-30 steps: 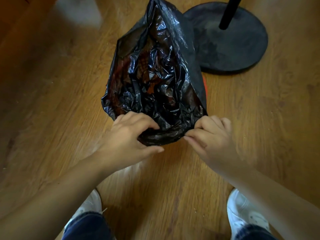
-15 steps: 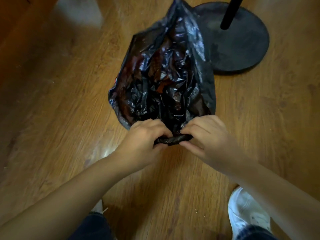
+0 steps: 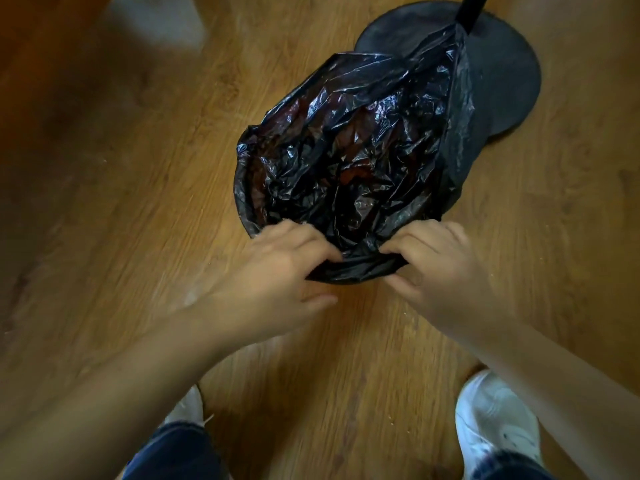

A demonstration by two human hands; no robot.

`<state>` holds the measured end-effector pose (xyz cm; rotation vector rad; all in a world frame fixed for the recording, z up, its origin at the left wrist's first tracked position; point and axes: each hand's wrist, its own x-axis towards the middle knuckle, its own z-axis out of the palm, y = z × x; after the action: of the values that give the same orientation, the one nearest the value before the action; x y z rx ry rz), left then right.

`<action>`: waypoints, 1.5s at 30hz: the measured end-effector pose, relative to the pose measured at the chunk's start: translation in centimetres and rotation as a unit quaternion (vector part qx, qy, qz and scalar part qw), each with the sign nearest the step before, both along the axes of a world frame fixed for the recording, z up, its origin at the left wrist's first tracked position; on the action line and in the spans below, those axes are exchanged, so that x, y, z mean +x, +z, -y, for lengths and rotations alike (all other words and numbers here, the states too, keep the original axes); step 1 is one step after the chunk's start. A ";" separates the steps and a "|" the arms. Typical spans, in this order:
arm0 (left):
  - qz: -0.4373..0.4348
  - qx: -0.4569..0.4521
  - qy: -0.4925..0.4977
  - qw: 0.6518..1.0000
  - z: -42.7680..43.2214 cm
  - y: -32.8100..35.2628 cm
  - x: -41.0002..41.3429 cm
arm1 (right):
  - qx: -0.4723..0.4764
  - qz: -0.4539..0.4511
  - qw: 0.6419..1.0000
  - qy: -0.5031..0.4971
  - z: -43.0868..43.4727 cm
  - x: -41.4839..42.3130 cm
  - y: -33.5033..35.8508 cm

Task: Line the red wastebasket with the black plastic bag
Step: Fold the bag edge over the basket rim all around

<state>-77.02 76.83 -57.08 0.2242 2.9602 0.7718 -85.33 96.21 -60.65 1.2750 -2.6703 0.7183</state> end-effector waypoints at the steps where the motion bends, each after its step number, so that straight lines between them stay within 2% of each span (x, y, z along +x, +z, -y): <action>1: -0.012 0.011 0.003 1.000 -0.9 -0.2 -0.1 | -0.002 0.004 1.000 -0.004 0.2 0.0 0.0; 5: -0.012 0.078 0.061 0.995 -3.0 -1.1 -1.0 | -0.015 0.029 0.999 0.010 0.5 0.4 0.2; 7: 0.000 0.081 0.069 0.994 -3.0 -1.5 -1.0 | -0.025 0.034 0.999 0.028 0.1 0.6 0.4; 11: -0.016 0.031 0.014 0.999 -2.2 -1.4 -0.6 | -0.026 -0.005 0.997 0.066 -0.5 0.2 0.8; 16: -0.028 -0.030 -0.013 0.999 -0.6 -0.7 -0.5 | 0.033 -0.091 0.991 0.087 -0.5 -0.8 1.2; 22: -0.032 -0.063 -0.011 0.997 1.4 -0.7 0.1 | 0.013 -0.039 0.995 0.090 -1.2 -0.5 0.9; 30: -0.050 -0.090 -0.010 0.995 2.6 -0.7 0.4 | -0.016 -0.053 0.993 0.106 -1.3 -0.3 0.4; 42: -0.010 -0.035 0.046 0.998 1.7 -0.9 0.7 | -0.028 0.006 0.995 0.092 -2.3 0.1 -0.4; 45: -0.028 0.000 0.044 0.999 0.0 -0.5 0.6 | -0.027 0.025 0.995 0.088 -1.9 0.4 -0.6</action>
<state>-76.39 76.80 -57.57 0.1167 3.0403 0.7890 -84.96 98.10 -61.27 1.5127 -2.5796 0.8478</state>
